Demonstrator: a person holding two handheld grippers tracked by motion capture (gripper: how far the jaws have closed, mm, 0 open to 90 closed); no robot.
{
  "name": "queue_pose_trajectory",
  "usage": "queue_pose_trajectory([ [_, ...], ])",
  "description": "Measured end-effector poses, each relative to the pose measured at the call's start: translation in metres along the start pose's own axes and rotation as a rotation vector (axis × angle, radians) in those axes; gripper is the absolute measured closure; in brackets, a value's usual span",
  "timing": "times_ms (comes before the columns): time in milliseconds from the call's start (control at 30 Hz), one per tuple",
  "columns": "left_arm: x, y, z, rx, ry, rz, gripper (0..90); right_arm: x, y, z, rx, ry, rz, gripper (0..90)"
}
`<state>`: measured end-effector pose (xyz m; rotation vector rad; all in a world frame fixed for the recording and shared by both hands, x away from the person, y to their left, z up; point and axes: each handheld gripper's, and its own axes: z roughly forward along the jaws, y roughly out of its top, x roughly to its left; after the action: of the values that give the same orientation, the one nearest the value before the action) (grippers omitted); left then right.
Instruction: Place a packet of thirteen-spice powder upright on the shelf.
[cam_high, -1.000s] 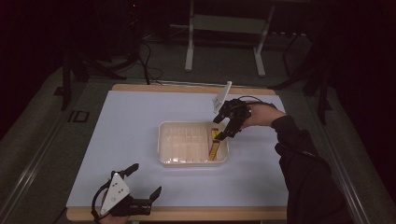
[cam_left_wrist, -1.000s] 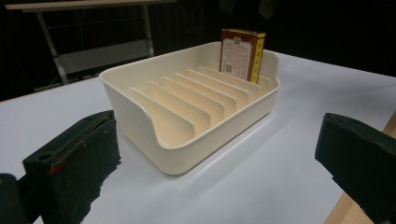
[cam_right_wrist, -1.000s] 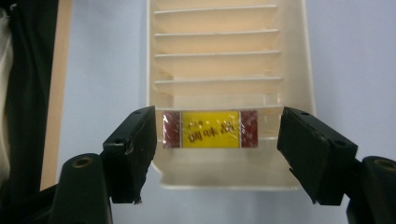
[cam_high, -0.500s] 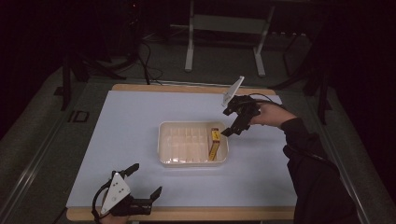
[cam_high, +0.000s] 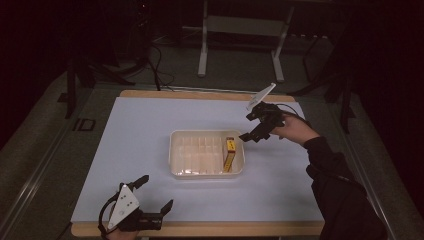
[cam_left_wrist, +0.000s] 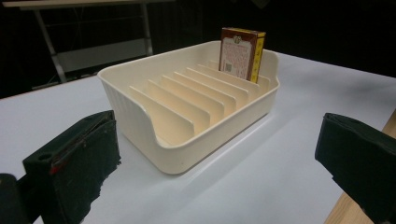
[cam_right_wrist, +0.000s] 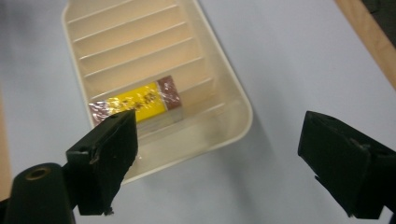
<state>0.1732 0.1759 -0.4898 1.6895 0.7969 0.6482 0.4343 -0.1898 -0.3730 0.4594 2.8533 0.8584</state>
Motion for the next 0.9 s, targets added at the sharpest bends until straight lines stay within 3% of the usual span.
queue_pose_trajectory([
  [267, 0.0, 0.0, -0.001, -0.001, 0.0, 0.0, 0.0, 0.001, -0.023, 0.006, -0.057, -0.037, 0.106, 12.3],
  [433, 0.0, 0.0, -0.001, 0.002, 0.0, 0.003, 0.0, 0.005, -0.037, 0.007, -0.081, -0.078, 0.136, 12.4],
  [900, -0.001, 0.0, 0.0, 0.003, -0.001, 0.004, 0.0, 0.023, -0.07, 0.005, -0.2, -0.11, 0.244, 12.4],
])
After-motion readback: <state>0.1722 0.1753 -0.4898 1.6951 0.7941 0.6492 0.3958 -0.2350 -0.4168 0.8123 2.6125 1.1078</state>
